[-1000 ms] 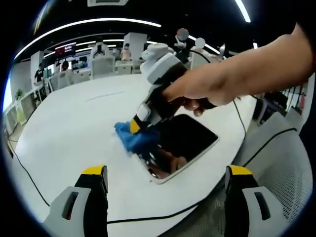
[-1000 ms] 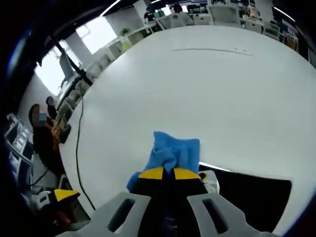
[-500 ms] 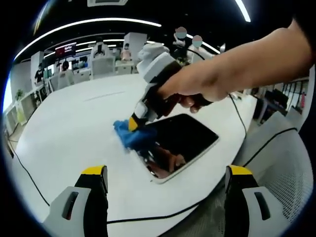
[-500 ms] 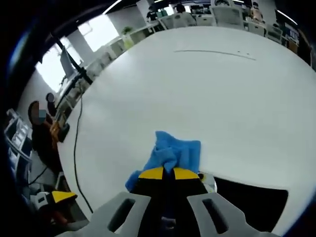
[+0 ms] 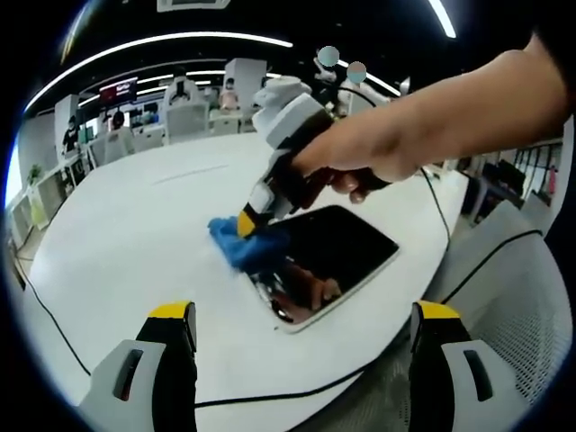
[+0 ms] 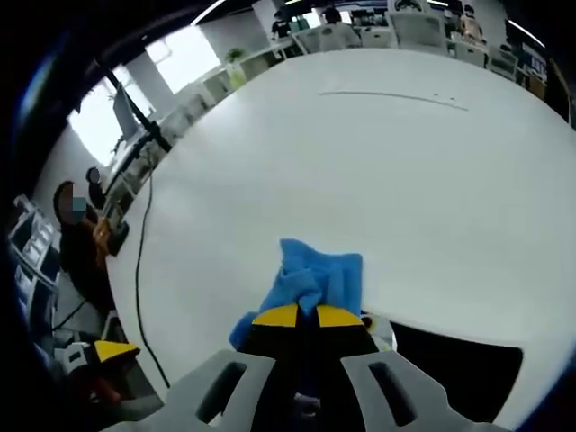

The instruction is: Wipe the mirror surface with the cleaning cloth until all visible marks leave the cleaned area.

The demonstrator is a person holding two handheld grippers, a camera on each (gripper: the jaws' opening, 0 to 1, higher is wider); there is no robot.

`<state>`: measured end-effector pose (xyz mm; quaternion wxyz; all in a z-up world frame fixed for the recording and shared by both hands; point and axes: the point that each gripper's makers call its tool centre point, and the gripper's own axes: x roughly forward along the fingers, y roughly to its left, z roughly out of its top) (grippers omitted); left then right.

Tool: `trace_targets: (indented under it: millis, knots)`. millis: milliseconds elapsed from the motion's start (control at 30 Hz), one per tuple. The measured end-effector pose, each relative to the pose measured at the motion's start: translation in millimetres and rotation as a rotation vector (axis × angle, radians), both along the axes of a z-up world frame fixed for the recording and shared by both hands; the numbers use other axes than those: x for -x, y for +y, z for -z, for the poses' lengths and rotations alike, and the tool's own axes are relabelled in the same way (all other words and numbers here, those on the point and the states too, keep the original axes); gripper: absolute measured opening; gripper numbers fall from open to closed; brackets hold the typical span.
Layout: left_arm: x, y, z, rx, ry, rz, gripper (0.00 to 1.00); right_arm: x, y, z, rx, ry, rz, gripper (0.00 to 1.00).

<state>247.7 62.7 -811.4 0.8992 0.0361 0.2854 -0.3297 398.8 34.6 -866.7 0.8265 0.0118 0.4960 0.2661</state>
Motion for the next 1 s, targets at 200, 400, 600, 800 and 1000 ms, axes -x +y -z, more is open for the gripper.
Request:
trace_targets:
  millis: [200, 400, 600, 800, 1000]
  knots:
    - [0.1, -0.9, -1.7, -0.001, -0.004, 0.002, 1.0, 0.2, -6.8, 0.2, 0.001, 0.006, 0.006, 0.0]
    - [0.5, -1.2, -0.6, -0.005, -0.004, 0.011, 1.0, 0.0, -18.7, 0.8, 0.013, 0.008, 0.01, 0.0]
    - [0.3, -0.9, 0.2, -0.009, -0.008, 0.013, 1.0, -0.1, -27.6, 1.0, 0.019, 0.007, 0.022, 0.0]
    - [0.8, -1.1, 1.0, -0.012, -0.005, 0.015, 1.0, -0.9, -33.8, 1.6, 0.035, 0.002, 0.024, 0.0]
    - [0.9, -0.8, 1.5, -0.015, -0.004, 0.013, 1.0, -1.9, -37.4, 2.4, 0.04, 0.004, 0.031, 0.0]
